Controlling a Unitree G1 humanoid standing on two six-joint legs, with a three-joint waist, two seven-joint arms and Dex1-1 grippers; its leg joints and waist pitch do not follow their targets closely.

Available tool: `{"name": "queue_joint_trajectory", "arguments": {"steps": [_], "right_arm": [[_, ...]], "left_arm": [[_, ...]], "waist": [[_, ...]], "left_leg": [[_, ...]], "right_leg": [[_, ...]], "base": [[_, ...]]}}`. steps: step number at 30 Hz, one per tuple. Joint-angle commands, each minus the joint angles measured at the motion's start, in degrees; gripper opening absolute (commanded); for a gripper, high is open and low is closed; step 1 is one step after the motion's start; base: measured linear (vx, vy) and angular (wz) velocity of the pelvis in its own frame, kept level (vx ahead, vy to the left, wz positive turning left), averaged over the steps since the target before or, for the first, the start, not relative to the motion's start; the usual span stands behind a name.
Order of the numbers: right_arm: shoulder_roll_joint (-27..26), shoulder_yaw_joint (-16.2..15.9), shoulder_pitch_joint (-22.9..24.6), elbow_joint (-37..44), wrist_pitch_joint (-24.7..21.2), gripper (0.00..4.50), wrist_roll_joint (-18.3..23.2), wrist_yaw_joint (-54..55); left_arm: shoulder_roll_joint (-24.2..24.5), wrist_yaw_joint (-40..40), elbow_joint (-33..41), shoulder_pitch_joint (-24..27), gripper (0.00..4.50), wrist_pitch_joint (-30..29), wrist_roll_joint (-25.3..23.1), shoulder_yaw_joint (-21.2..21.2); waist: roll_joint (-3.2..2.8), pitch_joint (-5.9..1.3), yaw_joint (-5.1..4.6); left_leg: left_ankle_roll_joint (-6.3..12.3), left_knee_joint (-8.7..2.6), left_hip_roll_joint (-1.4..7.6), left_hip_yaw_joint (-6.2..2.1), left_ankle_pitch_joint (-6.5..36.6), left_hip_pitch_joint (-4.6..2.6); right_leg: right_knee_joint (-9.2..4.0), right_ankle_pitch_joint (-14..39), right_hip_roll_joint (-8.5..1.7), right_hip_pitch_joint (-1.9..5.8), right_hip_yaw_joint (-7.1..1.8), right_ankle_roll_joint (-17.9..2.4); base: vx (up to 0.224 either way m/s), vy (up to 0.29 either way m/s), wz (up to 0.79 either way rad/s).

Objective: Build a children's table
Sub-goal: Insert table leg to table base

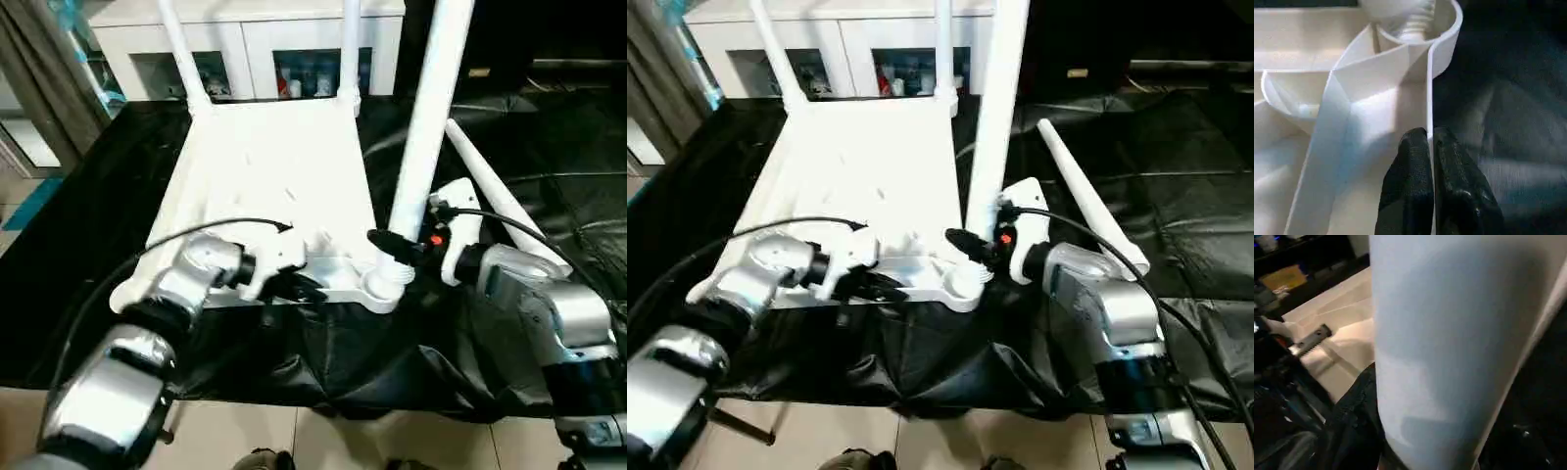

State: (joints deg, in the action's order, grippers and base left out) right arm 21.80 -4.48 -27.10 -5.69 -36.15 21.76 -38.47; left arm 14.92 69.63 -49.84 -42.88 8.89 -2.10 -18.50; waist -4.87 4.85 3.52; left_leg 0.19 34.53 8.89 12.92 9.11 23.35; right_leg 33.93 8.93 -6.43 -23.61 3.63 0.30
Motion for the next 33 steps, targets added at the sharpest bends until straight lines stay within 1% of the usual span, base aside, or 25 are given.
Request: {"name": "queue_joint_trajectory", "arguments": {"steps": [1,2,5,7,8,9,11,12,13,15,16,18,19,20,21,22,24,26,28,30,31,32,33], "right_arm": [[0.68,-1.59,-0.54,0.17,-1.29,1.93,-0.35,-1.65],[1.12,-2.25,-0.33,1.05,-2.36,1.93,0.2,-2.63],[1.19,-2.35,-0.29,1.39,-2.87,1.93,0.33,-3.23],[1.22,-2.38,-0.31,1.39,-2.97,1.93,0.27,-3.39],[1.5,-2.73,-0.27,1.12,-2.69,1.93,-0.43,-3.34],[1.8,-2.9,-0.24,0.75,-2.41,1.93,-0.97,-3.29],[1.88,-2.92,-0.23,0.66,-2.34,1.93,-1.09,-3.27],[2.34,-2.88,-0.19,0.29,-2.02,1.93,-1.53,-3.23],[2.89,-2.43,0.08,0.79,-2.31,1.93,-1.25,-3.38],[3.48,-1.75,0.3,1.11,-2.61,1.93,-1.03,-3.3],[3.81,-1.41,0.49,1.24,-2.65,1.93,-0.94,-3.36],[4.05,-1.04,0.69,1.39,-2.69,1.93,-0.99,-3.53],[4.06,-0.8,0.85,1.44,-2.6,1.93,-1.01,-3.49],[4.04,-0.7,1.1,1.52,-2.6,1.93,-0.97,-3.5],[4.02,-0.64,1.3,1.59,-2.6,1.93,-0.92,-3.5],[4.01,-0.68,1.54,1.7,-2.86,1.93,-0.83,-3.45],[4.09,-0.92,2.02,2.08,-3.06,1.93,-0.54,-3.44],[3.79,-0.9,2.5,1.36,-2.26,1.93,-0.58,-3.11],[3.68,-0.91,2.59,1.21,-2.06,1.93,-0.67,-3.08],[2.36,0.11,3.18,0.03,-0.13,1.93,-0.27,-2.79],[1.98,0.52,3.43,-0.29,0.37,1.93,-0.04,-2.67],[0.93,1.94,4.22,-0.98,1.19,1.93,0.87,-2.13],[0.92,1.96,4.23,-0.98,1.2,1.93,0.88,-2.12]], "left_arm": [[-1.84,-1.39,1.18,2.52,0.0,-1.84,0.93,-0.06],[-1.8,-2.63,2.76,3.32,0.0,-3.09,0.47,-0.25],[-1.67,-3.19,3.69,3.79,0.0,-3.87,0.06,-0.47],[-1.58,-3.4,3.96,3.92,0.0,-4.08,-0.35,-0.62],[-1.39,-3.45,4.12,3.98,0.0,-4.02,-0.93,-0.89],[-1.12,-3.31,4.78,4.14,0.0,-4.27,-1.43,-1.18],[-1.04,-3.26,4.99,4.19,0.0,-4.35,-1.54,-1.26],[-0.58,-2.95,6.2,4.45,0.0,-4.8,-2.14,-1.78],[-0.1,-2.6,7.3,4.7,0.0,-4.96,-2.6,-2.33],[0.21,-2.45,8.22,4.88,0.0,-5.41,-2.92,-2.78],[0.44,-2.19,8.48,4.84,0.0,-5.09,-3.32,-3.22],[0.67,-1.97,8.84,4.84,0.0,-4.75,-3.73,-3.67],[0.71,-1.75,8.96,4.85,0.0,-4.53,-3.86,-3.8],[0.76,-1.33,9.04,4.79,0.0,-4.38,-4.08,-4.1],[0.8,-0.98,9.07,4.74,0.0,-4.25,-4.26,-4.33],[0.72,-0.85,9.11,4.62,0.0,-4.45,-4.43,-4.4],[0.6,-0.98,9.09,4.31,0.0,-4.81,-4.61,-4.37],[0.54,-0.39,9.1,3.84,0.0,-5.09,-4.45,-4.32],[0.61,-0.25,9.2,3.79,0.0,-5.18,-4.36,-4.38],[0.67,0.28,9.31,3.29,0.0,-5.42,-4.01,-4.37],[0.68,0.36,9.26,3.15,0.0,-5.46,-3.98,-4.35],[0.75,0.54,9.09,2.92,0.0,-5.42,-3.92,-4.28],[0.75,0.54,9.09,2.92,0.0,-5.42,-3.92,-4.28]], "waist": [[2.09,-4.23,-0.22],[2.17,-4.15,-0.27],[2.11,-4.08,-0.48],[2.17,-4.13,-0.56],[2.18,-4.17,-0.6],[2.06,-4.06,-0.59],[2.04,-4.1,-0.59],[2.06,-4.18,-0.56],[1.82,-4.16,-0.54],[1.93,-4.22,-0.59],[1.71,-4.25,-0.58],[1.81,-4.38,-0.55],[1.39,-4.41,-0.47],[1.51,-4.4,-0.5],[1.56,-4.41,-0.45],[1.49,-4.41,-0.36],[1.48,-4.38,-0.31],[1.23,-4.25,-0.29],[1.37,-4.23,-0.35],[0.88,-4.09,-0.33],[0.84,-4.06,-0.39],[0.86,-4.11,-0.48],[0.71,-4.1,-0.53]], "left_leg": [[1.59,-4.57,4.17,-2.58,17.71,-2.25],[1.3,-4.68,4.25,-2.75,18.28,-2.18],[0.48,-4.77,4.18,-2.85,20.0,-2.5],[0.32,-4.81,4.09,-2.93,19.9,-2.35],[0.27,-4.84,4.13,-2.93,19.81,-2.39],[0.14,-4.92,4.17,-2.98,20.13,-2.4],[0.06,-4.91,4.13,-2.94,20.35,-2.49],[-0.04,-4.96,4.21,-2.99,20.31,-2.47],[-0.03,-5.0,4.21,-3.01,20.05,-2.43],[-0.05,-5.08,4.23,-2.94,19.99,-2.45],[-0.08,-5.11,4.26,-2.89,19.96,-2.49],[0.34,-5.07,4.2,-2.82,19.03,-2.33],[0.63,-5.05,4.18,-2.79,18.49,-2.36],[0.79,-5.0,4.14,-2.65,18.43,-2.41],[0.9,-5.01,4.16,-2.68,18.2,-2.38],[1.05,-4.98,4.16,-2.65,17.88,-2.34],[1.12,-5.02,4.21,-2.65,17.97,-2.33],[0.87,-5.1,4.25,-2.71,18.65,-2.4],[0.58,-5.21,4.24,-2.77,19.31,-2.39],[0.13,-5.28,4.27,-2.81,20.27,-2.47],[-0.28,-5.35,4.28,-2.87,21.25,-2.54],[-0.46,-5.41,4.24,-2.91,21.59,-2.53],[-0.51,-5.44,4.22,-2.92,21.8,-2.51]], "right_leg": [[-4.63,23.63,-3.13,1.78,-2.39,-11.52],[-4.59,24.27,-3.19,1.98,-2.42,-11.16],[-5.01,27.31,-3.15,1.71,-2.46,-9.94],[-5.07,27.51,-3.17,1.76,-2.46,-9.5],[-5.07,27.15,-3.16,1.69,-2.49,-9.43],[-5.11,27.02,-3.12,1.61,-2.5,-9.41],[-5.13,26.97,-3.12,1.54,-2.51,-9.41],[-5.04,26.48,-3.16,1.62,-2.52,-9.48],[-4.97,25.45,-3.13,1.62,-2.53,-9.68],[-4.82,23.77,-2.94,1.65,-2.5,-10.07],[-4.84,22.64,-2.93,1.69,-2.52,-10.45],[-4.61,20.56,-2.93,1.89,-2.48,-11.12],[-4.54,19.51,-2.95,1.92,-2.43,-11.51],[-4.65,18.85,-2.86,1.88,-2.43,-11.8],[-4.6,18.48,-2.89,1.96,-2.41,-12.0],[-4.56,17.97,-2.91,2.0,-2.4,-12.21],[-4.54,17.73,-2.87,2.04,-2.37,-12.4],[-4.6,18.26,-2.91,2.0,-2.36,-12.42],[-4.65,18.83,-2.87,2.05,-2.31,-12.26],[-4.75,19.42,-2.96,1.88,-2.35,-12.15],[-4.85,19.73,-2.97,1.83,-2.33,-12.04],[-4.85,19.36,-2.97,1.92,-2.29,-12.1],[-4.86,19.21,-2.98,1.93,-2.29,-12.17]], "base": [[0.0,0.0,0.0],[0.0,0.0,0.0],[0.0,0.0,0.0],[0.0,0.0,0.0],[0.0,0.0,0.0],[0.0,0.0,0.0],[0.0,0.0,0.0],[0.0,0.0,0.0],[0.0,0.0,0.0],[0.0,0.0,0.0],[0.0,0.0,0.0],[0.0,0.0,0.0],[0.0,0.0,0.0],[0.0,0.0,0.0],[0.0,0.0,0.0],[0.0,0.0,0.0],[0.0,0.0,0.0],[0.0,0.0,0.0],[0.0,0.0,0.0],[0.0,0.0,0.0],[0.0,0.0,0.0],[0.0,0.0,0.0],[0.0,0.0,0.0]]}}
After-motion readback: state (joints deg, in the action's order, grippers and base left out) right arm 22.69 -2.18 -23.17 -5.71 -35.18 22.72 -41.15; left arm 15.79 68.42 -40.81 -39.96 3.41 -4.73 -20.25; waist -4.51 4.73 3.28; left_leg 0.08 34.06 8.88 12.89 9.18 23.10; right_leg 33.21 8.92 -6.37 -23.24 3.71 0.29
